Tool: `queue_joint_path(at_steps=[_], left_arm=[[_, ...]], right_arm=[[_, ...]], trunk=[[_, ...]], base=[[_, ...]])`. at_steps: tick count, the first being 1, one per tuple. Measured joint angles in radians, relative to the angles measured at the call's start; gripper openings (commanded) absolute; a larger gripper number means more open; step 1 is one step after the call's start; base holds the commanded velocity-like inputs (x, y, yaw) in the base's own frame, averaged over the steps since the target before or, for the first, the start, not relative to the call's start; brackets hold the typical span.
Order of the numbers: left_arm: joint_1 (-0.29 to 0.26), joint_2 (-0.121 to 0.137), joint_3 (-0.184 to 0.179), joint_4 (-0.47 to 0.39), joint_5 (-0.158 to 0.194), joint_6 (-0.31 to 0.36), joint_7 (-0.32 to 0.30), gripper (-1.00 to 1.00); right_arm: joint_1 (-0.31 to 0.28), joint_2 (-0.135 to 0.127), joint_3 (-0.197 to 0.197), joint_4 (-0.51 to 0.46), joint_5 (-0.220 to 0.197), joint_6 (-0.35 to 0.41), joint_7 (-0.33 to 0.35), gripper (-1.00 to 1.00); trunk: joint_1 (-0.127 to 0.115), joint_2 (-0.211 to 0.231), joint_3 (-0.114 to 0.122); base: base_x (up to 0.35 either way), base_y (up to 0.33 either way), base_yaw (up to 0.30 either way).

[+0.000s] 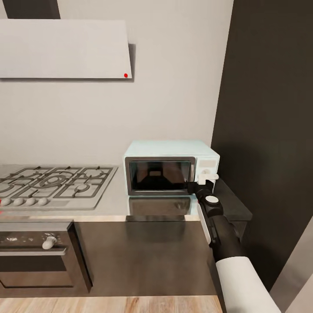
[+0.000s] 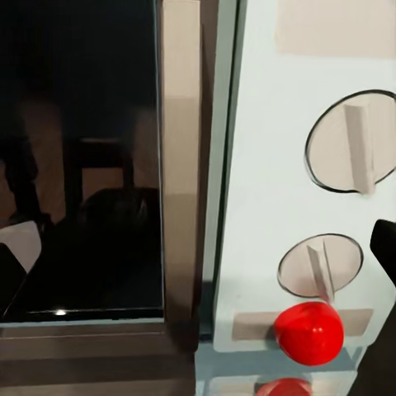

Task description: In the kitchen, take the popcorn bag from the countertop, put it into the microwave, and heat it until the popcorn is cooked so the cooked popcorn ends up inside the bag.

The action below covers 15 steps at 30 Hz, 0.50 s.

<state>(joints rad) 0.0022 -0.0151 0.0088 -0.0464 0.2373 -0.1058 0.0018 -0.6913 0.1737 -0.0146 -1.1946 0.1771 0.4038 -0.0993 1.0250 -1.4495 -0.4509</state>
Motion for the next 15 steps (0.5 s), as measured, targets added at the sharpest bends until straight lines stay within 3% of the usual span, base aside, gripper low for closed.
queue_joint_path(at_steps=[5, 15], left_arm=[[0.0, 0.0, 0.0, 0.0, 0.0, 0.0, 0.003, 1.0], [0.0, 0.0, -0.001, 0.0, 0.0, 0.001, 0.002, 1.0]], right_arm=[[0.0, 0.0, 0.001, 0.001, -0.001, 0.004, -0.002, 1.0], [0.0, 0.0, 0.001, 0.001, -0.002, 0.002, -0.005, 1.0]], trunk=[[0.0, 0.0, 0.0], [0.0, 0.0, 0.0]], base=[[0.02, 0.0, 0.0], [0.141, 0.0, 0.0]])
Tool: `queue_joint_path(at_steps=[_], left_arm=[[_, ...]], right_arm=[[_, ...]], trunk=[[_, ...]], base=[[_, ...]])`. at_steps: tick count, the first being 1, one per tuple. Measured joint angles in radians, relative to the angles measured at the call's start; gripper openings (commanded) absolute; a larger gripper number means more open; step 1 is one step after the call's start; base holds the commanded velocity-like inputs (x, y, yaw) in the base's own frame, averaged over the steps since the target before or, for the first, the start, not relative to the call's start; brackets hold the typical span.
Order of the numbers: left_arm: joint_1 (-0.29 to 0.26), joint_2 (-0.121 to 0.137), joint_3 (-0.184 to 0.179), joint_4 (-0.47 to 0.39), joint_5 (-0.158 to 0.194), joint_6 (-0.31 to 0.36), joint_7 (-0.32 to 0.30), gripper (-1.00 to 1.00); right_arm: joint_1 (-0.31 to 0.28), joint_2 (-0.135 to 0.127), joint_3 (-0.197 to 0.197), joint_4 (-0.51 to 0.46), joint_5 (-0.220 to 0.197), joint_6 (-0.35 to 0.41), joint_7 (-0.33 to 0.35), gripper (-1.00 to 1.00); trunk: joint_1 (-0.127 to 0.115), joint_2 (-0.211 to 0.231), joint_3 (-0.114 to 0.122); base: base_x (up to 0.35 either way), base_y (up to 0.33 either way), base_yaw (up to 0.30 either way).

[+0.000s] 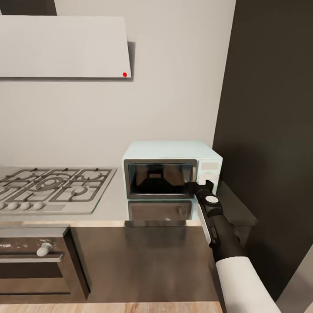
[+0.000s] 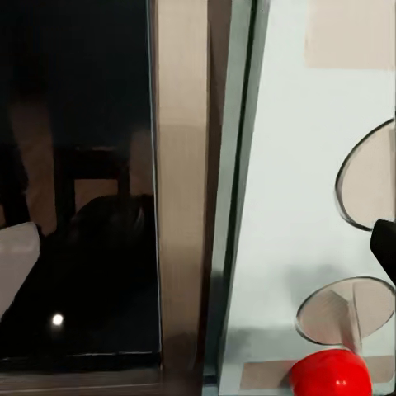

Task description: In the kitchen, take the popcorn bag from the countertop, put it into the microwave, and heat it until the popcorn is cooked so the cooked popcorn ends up inside the bag.

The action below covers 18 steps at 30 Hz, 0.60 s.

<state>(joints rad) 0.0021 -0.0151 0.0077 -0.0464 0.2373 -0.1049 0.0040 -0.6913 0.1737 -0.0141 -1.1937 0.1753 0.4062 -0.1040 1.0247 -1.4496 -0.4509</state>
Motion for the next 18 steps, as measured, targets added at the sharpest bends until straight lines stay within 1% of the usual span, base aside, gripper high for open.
queue_joint_path(at_steps=[9, 10, 14, 15, 17, 18], left_arm=[[0.0, 0.0, 0.001, 0.0, 0.002, -0.001, 0.002, 1.0], [0.0, 0.0, 0.001, 0.0, 0.002, -0.001, 0.002, 1.0], [0.0, 0.0, 0.001, 0.0, 0.001, -0.001, 0.003, 1.0], [0.0, 0.0, 0.001, 0.0, 0.002, -0.001, 0.003, 1.0], [0.0, 0.0, 0.001, 0.0, 0.002, -0.001, 0.003, 1.0], [0.001, 0.0, 0.001, 0.0, 0.002, -0.001, 0.003, 1.0]], right_arm=[[0.0, 0.0, 0.004, 0.0, 0.0, 0.003, 0.005, 1.0], [0.0, 0.0, 0.007, 0.001, -0.001, 0.003, 0.005, -1.0], [0.0, 0.0, 0.01, 0.019, -0.001, 0.001, 0.005, -1.0], [0.0, 0.0, 0.01, 0.02, 0.004, 0.002, 0.006, -1.0], [0.0, 0.0, 0.008, 0.021, 0.029, 0.004, 0.001, -1.0], [-0.001, -0.001, 0.008, 0.021, 0.033, 0.005, 0.0, -1.0]], trunk=[[0.0, 0.0, 0.0], [0.0, 0.0, 0.0], [0.0, 0.0, 0.0], [0.0, 0.0, 0.0], [0.0, 0.0, 0.0], [0.0, 0.0, 0.0]], base=[[0.02, 0.0, 0.0], [0.0, 0.0, 0.0], [0.0, 0.0, 0.0], [0.0, 0.0, 0.0], [0.0, 0.0, 0.0], [0.0, 0.0, 0.0]])
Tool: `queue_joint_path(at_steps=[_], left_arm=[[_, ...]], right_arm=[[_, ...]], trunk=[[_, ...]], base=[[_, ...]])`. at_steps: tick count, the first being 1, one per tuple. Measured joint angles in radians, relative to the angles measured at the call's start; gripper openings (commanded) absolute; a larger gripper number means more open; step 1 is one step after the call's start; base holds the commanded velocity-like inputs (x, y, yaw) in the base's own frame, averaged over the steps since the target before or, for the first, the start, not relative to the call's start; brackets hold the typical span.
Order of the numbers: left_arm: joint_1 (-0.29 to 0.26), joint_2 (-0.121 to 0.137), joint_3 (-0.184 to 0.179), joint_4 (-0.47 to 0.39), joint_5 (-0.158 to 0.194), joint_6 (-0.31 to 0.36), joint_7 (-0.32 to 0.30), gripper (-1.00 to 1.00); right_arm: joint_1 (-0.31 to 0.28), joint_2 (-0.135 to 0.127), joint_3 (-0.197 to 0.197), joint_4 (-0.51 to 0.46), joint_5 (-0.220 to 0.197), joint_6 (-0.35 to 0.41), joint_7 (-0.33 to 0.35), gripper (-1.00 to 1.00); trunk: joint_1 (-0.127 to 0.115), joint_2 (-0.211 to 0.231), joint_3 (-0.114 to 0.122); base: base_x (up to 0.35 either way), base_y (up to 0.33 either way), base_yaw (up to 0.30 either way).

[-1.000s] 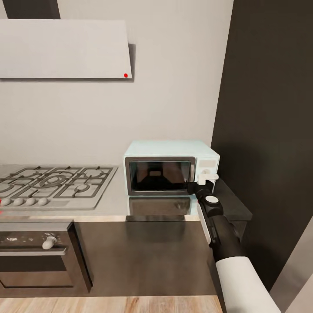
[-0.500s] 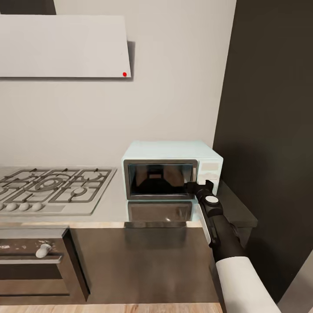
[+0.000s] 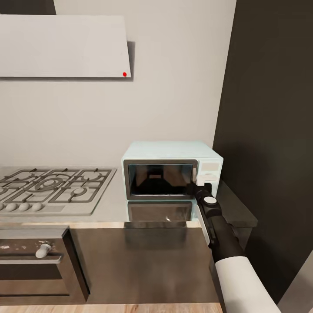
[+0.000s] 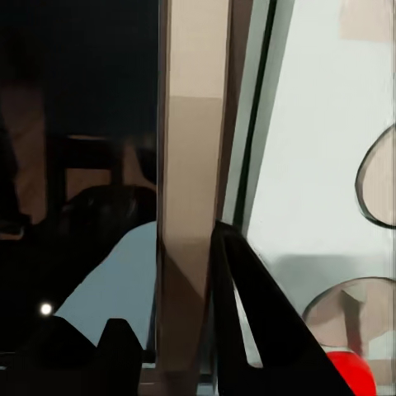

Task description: In the kitchen, take the popcorn bag from the countertop, put it into the microwave, and heat it until the popcorn is cooked so the cooked popcorn ends up inside the bag.

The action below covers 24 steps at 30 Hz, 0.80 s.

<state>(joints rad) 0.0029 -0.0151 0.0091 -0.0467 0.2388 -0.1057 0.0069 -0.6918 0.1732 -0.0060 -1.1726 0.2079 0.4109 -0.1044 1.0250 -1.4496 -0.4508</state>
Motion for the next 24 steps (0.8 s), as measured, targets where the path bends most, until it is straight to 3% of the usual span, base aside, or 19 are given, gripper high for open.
queue_joint_path(at_steps=[16, 24], left_arm=[[-0.001, 0.001, 0.0, -0.003, -0.002, -0.003, 0.0, 1.0], [-0.001, 0.0, 0.0, -0.002, -0.001, -0.003, 0.0, 1.0]], right_arm=[[0.001, 0.0, -0.001, -0.001, 0.009, 0.0, -0.004, -1.0], [0.001, 0.001, 0.002, -0.001, -0.023, -0.004, 0.002, -1.0]], trunk=[[0.0, 0.0, 0.0], [0.001, 0.0, 0.0]], base=[[-0.001, 0.0, 0.0], [-0.273, 0.0, 0.0]])
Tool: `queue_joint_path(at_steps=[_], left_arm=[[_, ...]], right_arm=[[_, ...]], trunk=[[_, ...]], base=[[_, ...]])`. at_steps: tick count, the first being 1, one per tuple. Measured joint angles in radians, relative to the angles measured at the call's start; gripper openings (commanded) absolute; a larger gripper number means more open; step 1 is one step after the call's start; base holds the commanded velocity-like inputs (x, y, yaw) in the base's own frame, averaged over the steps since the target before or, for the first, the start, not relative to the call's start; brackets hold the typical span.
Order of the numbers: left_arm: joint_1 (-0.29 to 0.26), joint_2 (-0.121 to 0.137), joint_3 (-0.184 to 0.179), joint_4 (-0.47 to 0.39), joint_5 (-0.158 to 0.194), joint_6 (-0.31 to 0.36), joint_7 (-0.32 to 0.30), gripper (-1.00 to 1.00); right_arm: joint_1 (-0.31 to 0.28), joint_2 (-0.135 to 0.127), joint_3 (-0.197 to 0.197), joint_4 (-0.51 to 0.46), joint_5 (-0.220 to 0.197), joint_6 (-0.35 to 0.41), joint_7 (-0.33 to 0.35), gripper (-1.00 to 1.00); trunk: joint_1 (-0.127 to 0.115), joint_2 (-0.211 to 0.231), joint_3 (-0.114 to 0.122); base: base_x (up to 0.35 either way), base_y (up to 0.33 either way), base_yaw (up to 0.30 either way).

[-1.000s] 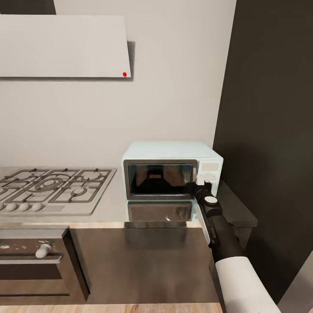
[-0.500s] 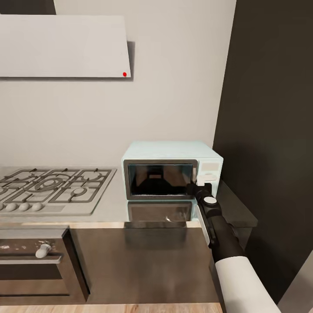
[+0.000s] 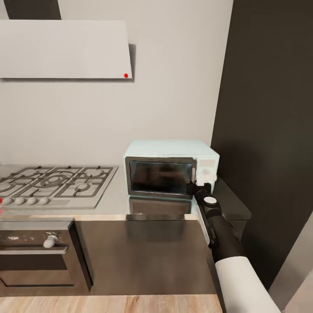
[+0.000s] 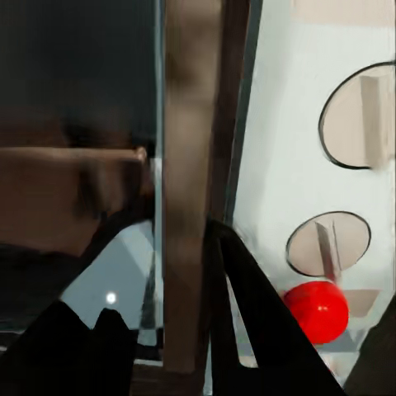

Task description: In the kitchen, take the popcorn bag from the countertop, put it into the microwave, and heat it until the popcorn is cooked so the cooked popcorn ends up inside the bag.

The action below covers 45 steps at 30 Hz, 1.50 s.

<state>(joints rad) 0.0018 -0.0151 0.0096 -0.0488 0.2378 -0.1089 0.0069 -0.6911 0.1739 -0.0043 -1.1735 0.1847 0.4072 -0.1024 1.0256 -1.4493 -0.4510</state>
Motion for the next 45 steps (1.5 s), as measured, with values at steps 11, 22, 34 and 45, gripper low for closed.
queue_joint_path(at_steps=[11, 22, 34, 45], left_arm=[[0.0, 0.001, -0.001, 0.0, 0.0, 0.0, 0.0, 1.0], [0.0, 0.002, 0.001, -0.001, 0.0, 0.0, 0.0, 1.0], [0.0, 0.002, 0.001, -0.001, 0.0, 0.0, 0.0, 1.0], [0.0, 0.001, 0.0, -0.001, 0.0, 0.0, 0.0, 1.0]], right_arm=[[0.0, 0.001, 0.062, 0.001, 0.005, -0.005, 0.003, -1.0], [0.0, 0.0, -0.001, -0.009, 0.026, 0.006, -0.004, 1.0], [0.0, -0.062, -0.012, -0.017, 0.024, 0.016, -0.004, 1.0], [0.0, -0.128, -0.011, -0.048, 0.013, 0.02, -0.004, 1.0]], trunk=[[0.0, 0.0, 0.0], [-0.001, 0.0, 0.0], [-0.001, 0.0, 0.0], [-0.001, 0.0, 0.0]], base=[[-0.301, 0.0, 0.0], [-0.052, 0.0, 0.0], [0.0, 0.0, 0.0], [0.079, 0.0, 0.0]])
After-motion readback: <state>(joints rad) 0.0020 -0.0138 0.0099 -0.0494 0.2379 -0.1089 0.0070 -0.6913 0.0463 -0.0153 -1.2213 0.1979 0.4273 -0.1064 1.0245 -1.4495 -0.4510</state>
